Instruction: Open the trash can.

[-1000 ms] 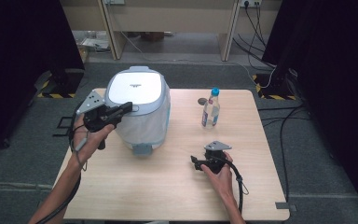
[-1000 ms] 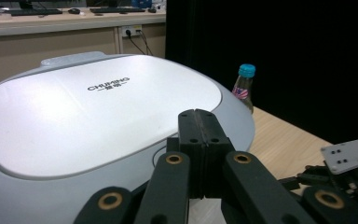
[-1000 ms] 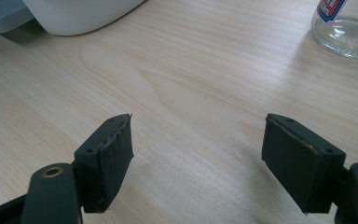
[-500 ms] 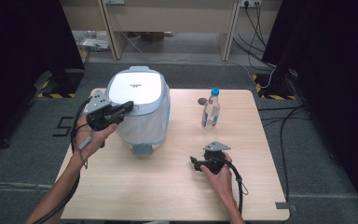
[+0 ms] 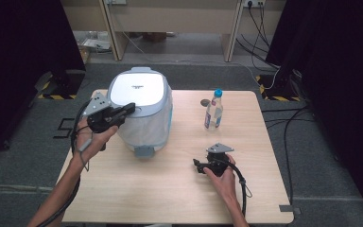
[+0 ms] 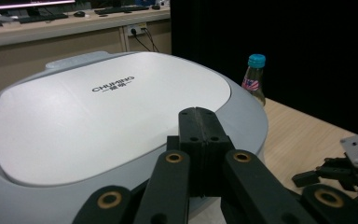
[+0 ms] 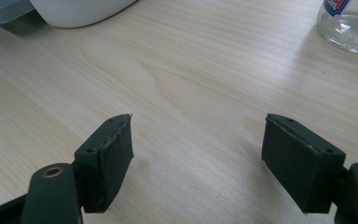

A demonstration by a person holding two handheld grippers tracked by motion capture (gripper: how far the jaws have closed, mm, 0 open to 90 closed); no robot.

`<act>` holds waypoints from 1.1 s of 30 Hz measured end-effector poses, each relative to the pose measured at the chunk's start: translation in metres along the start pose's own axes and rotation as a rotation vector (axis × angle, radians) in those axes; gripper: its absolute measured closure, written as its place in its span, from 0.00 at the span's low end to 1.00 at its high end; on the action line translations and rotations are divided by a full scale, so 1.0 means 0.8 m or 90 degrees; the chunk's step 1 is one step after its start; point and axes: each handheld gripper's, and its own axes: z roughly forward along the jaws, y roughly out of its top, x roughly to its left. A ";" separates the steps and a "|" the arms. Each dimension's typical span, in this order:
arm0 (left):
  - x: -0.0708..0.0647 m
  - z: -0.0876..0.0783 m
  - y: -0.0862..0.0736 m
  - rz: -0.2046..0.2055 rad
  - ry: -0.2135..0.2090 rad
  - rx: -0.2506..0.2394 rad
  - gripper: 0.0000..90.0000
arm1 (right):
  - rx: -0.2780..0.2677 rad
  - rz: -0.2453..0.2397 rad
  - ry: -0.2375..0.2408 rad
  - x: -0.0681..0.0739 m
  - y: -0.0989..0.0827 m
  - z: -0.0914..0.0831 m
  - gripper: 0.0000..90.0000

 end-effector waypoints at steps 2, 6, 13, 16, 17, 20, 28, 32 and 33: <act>-0.001 0.000 0.000 0.007 0.001 0.001 1.00 | -0.001 -0.002 -0.002 0.000 0.000 0.000 0.28; -0.002 0.000 0.002 0.013 0.007 0.009 1.00 | -0.001 -0.001 -0.002 0.000 0.000 0.000 0.28; -0.009 0.002 0.014 0.058 0.036 0.042 0.99 | 0.001 -0.003 -0.003 0.000 0.000 0.000 0.28; -0.009 0.001 0.017 0.070 0.050 0.054 0.99 | 0.001 -0.003 -0.003 0.000 0.000 0.000 0.28; -0.009 0.001 0.017 0.067 0.049 0.052 0.99 | 0.001 -0.003 -0.004 0.000 0.000 0.000 0.28; -0.008 -0.001 0.013 0.055 0.043 0.044 0.99 | 0.001 -0.003 -0.004 0.000 0.000 0.000 0.28; -0.006 -0.002 0.009 0.051 0.033 0.038 1.00 | 0.005 -0.001 -0.005 0.000 0.000 0.000 0.28; -0.012 0.000 0.013 0.074 0.049 0.054 1.00 | 0.006 0.000 -0.005 0.000 0.000 0.000 0.28; -0.013 0.000 0.013 0.085 0.053 0.056 1.00 | 0.007 -0.001 -0.004 -0.001 0.000 0.001 0.28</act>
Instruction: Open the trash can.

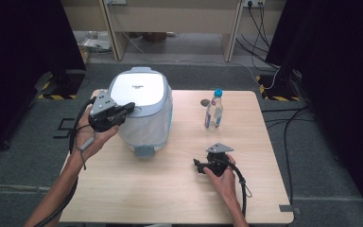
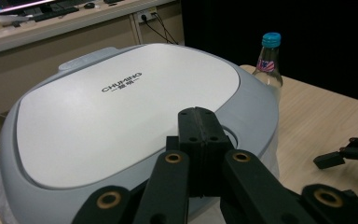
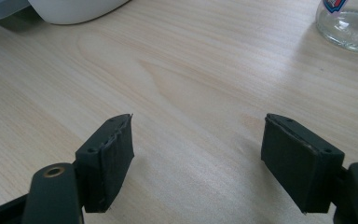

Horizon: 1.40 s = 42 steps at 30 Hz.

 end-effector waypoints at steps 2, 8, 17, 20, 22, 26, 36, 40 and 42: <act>0.000 0.000 0.000 -0.002 -0.001 -0.001 1.00 | 0.001 0.000 0.000 0.000 0.000 0.000 0.28; 0.010 0.002 0.000 -0.021 -0.024 -0.004 1.00 | 0.006 -0.003 -0.005 0.001 0.000 0.001 0.29; 0.003 0.001 0.004 0.007 -0.009 0.018 1.00 | 0.012 -0.002 -0.009 0.001 0.000 0.001 0.29; 0.001 0.003 0.004 0.004 -0.001 0.008 1.00 | 0.010 0.000 -0.008 0.000 0.001 0.002 0.29; 0.001 0.002 0.002 0.005 0.001 -0.002 0.99 | 0.003 0.004 -0.007 -0.001 0.000 0.001 0.29; 0.007 0.001 0.006 -0.008 -0.003 0.004 0.91 | -0.009 0.012 -0.002 -0.003 0.001 0.000 0.29; 0.001 -0.018 -0.002 -0.029 -0.037 -0.050 0.62 | -0.033 0.028 -0.008 -0.012 0.003 -0.009 0.28; 0.000 -0.037 -0.014 -0.053 -0.056 -0.060 0.56 | -0.036 0.034 -0.010 -0.015 0.002 -0.013 0.27; -0.001 -0.041 -0.018 -0.061 -0.059 -0.064 0.49 | -0.038 0.037 -0.012 -0.018 0.002 -0.015 0.27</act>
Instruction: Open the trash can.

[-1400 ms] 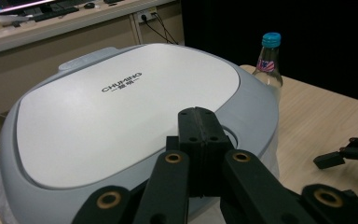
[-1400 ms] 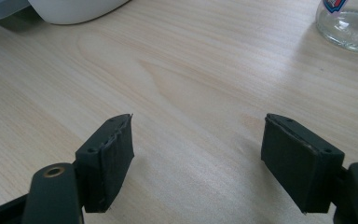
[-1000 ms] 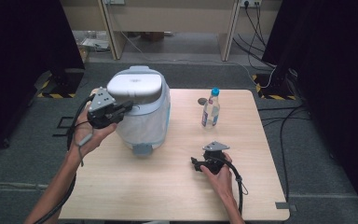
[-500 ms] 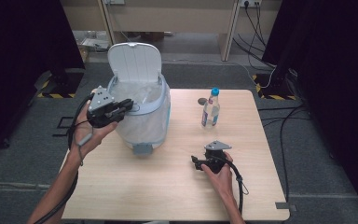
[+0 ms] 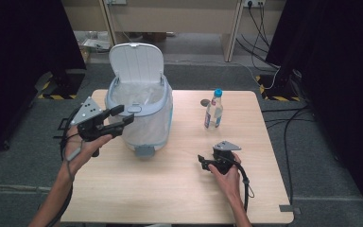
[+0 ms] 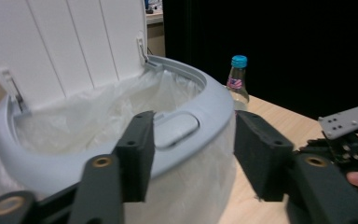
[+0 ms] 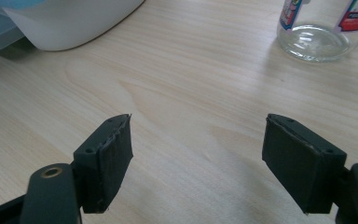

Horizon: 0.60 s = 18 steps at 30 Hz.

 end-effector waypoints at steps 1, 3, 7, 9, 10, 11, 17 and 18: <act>-0.001 -0.004 -0.004 -0.004 0.002 0.002 0.49 | 0.000 0.000 0.000 0.000 0.000 0.000 0.27; -0.002 -0.011 -0.016 -0.005 0.001 0.004 0.44 | -0.005 0.003 -0.005 -0.003 0.000 -0.001 0.25; -0.009 -0.019 -0.042 -0.016 -0.006 0.006 0.37 | -0.015 0.009 -0.009 -0.008 0.000 -0.005 0.24; -0.012 -0.020 -0.056 -0.019 -0.006 0.010 0.35 | -0.019 0.013 -0.014 -0.009 0.000 -0.007 0.24; -0.014 -0.020 -0.064 -0.021 -0.010 0.010 0.33 | -0.021 0.014 -0.015 -0.010 0.000 -0.007 0.24; -0.015 -0.019 -0.069 -0.025 -0.013 0.011 0.31 | -0.024 0.017 -0.016 -0.011 0.000 -0.008 0.24; -0.014 -0.009 -0.113 -0.055 -0.023 0.039 0.25 | -0.026 0.020 -0.018 -0.014 -0.001 -0.010 0.24; -0.014 -0.009 -0.113 -0.055 -0.023 0.039 0.24 | -0.026 0.020 -0.018 -0.014 -0.001 -0.010 0.24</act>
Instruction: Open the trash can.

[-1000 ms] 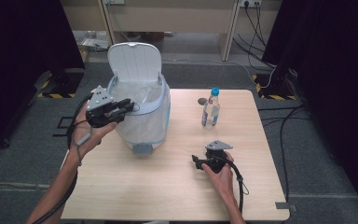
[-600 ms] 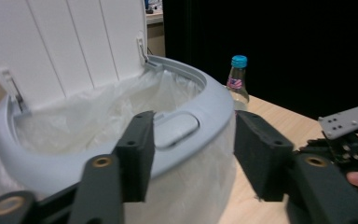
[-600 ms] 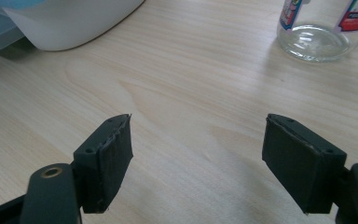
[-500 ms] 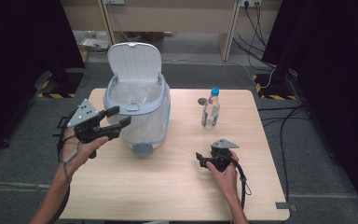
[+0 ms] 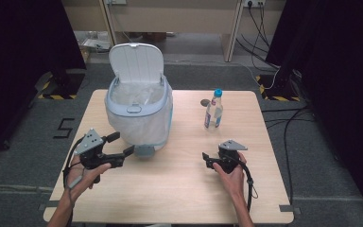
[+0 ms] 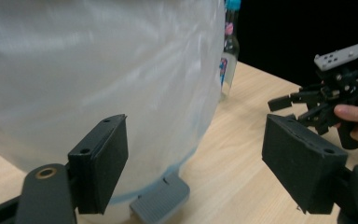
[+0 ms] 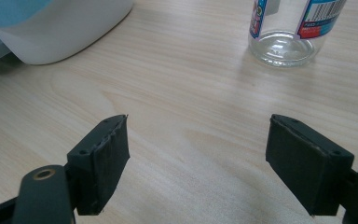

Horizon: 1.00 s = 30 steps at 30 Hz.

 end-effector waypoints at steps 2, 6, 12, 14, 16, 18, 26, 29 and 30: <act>0.002 0.004 -0.011 -0.003 0.000 0.002 0.24 | 0.001 0.000 0.000 0.000 0.000 0.000 0.24; 0.008 0.015 -0.038 -0.013 0.000 0.021 0.23 | -0.002 -0.002 -0.003 -0.003 0.000 -0.001 0.24; 0.014 0.034 -0.072 -0.026 0.014 0.073 0.22 | -0.011 0.000 -0.004 -0.005 0.000 -0.004 0.24; 0.017 0.043 -0.086 -0.021 0.020 0.103 0.21 | -0.020 0.002 -0.006 -0.007 0.000 -0.005 0.24; 0.018 0.047 -0.092 -0.026 0.022 0.116 0.21 | -0.021 0.005 -0.005 -0.007 0.001 -0.006 0.24; 0.022 0.057 -0.110 -0.022 0.033 0.157 0.21 | -0.028 0.008 -0.008 -0.011 0.001 -0.007 0.24; 0.024 0.068 -0.132 -0.014 0.046 0.210 0.21 | -0.037 0.007 -0.016 -0.019 0.005 -0.013 0.24; 0.024 0.069 -0.135 -0.011 0.048 0.229 0.21 | -0.039 0.007 -0.018 -0.021 0.005 -0.014 0.24; 0.024 0.069 -0.137 -0.014 0.048 0.239 0.21 | -0.040 0.010 -0.017 -0.021 0.005 -0.015 0.24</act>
